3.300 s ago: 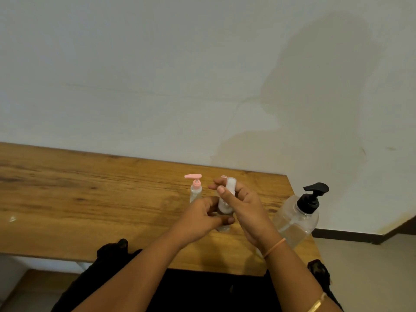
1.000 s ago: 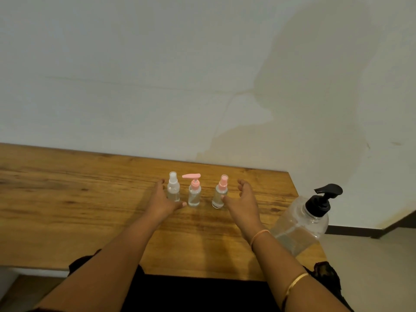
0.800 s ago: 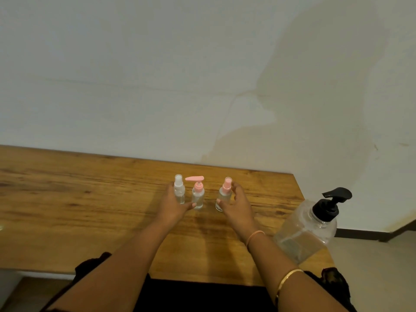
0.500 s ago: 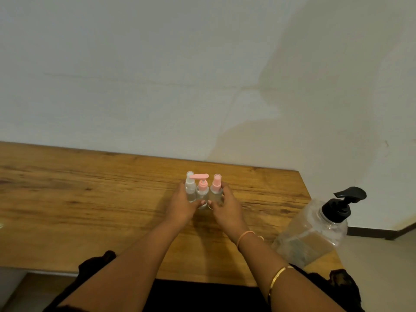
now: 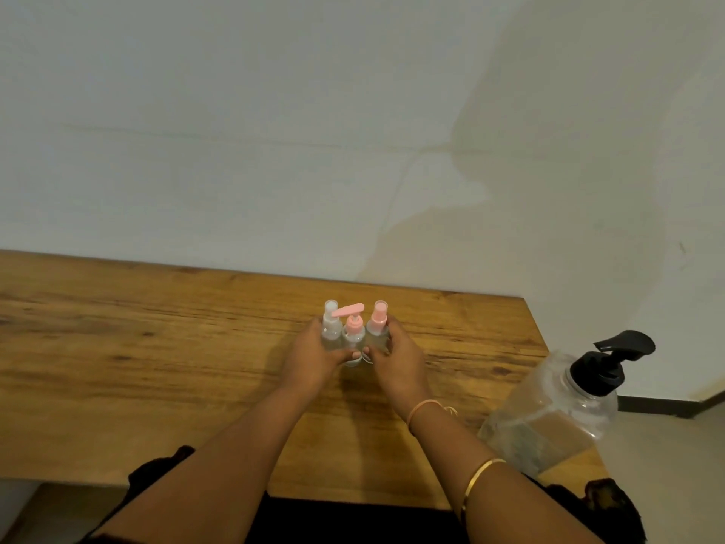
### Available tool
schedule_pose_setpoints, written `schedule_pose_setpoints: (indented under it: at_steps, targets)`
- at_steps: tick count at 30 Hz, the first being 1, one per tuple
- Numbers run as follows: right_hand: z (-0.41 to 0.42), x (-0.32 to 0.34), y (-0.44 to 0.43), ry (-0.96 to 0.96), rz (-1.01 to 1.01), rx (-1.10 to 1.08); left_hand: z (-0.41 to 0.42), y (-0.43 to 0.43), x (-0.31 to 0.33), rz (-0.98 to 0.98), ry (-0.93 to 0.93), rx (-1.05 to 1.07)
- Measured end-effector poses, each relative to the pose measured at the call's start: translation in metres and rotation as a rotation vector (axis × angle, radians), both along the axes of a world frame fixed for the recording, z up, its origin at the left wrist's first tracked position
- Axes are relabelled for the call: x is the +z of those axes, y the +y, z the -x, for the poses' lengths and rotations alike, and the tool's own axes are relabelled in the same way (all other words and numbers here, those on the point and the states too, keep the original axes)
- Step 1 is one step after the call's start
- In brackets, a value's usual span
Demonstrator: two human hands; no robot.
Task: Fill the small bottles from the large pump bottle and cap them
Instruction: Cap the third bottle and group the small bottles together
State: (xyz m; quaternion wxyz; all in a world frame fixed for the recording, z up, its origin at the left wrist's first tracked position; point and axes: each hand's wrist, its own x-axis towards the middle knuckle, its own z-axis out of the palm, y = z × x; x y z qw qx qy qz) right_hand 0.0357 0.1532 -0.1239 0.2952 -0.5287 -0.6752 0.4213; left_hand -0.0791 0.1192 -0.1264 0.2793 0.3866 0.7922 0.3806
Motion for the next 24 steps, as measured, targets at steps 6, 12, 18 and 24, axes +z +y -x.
schedule_pose_setpoints:
  at_steps: [6, 12, 18, 24]
  targets:
    - [0.006, -0.003, 0.015, 0.028, -0.017, -0.024, -0.001, 0.015, -0.001, -0.02, 0.008, 0.01]
    - [0.013, -0.008, 0.037, 0.016, -0.043, -0.044, 0.005, 0.039, -0.004, -0.025, 0.046, 0.008]
    - [0.016, -0.007, 0.056, 0.066, -0.059, -0.028, 0.005, 0.058, -0.009, -0.077, 0.071, -0.005]
    - [0.019, -0.009, 0.066, 0.104, -0.072, -0.022, 0.01, 0.069, -0.01, -0.122, 0.081, -0.022]
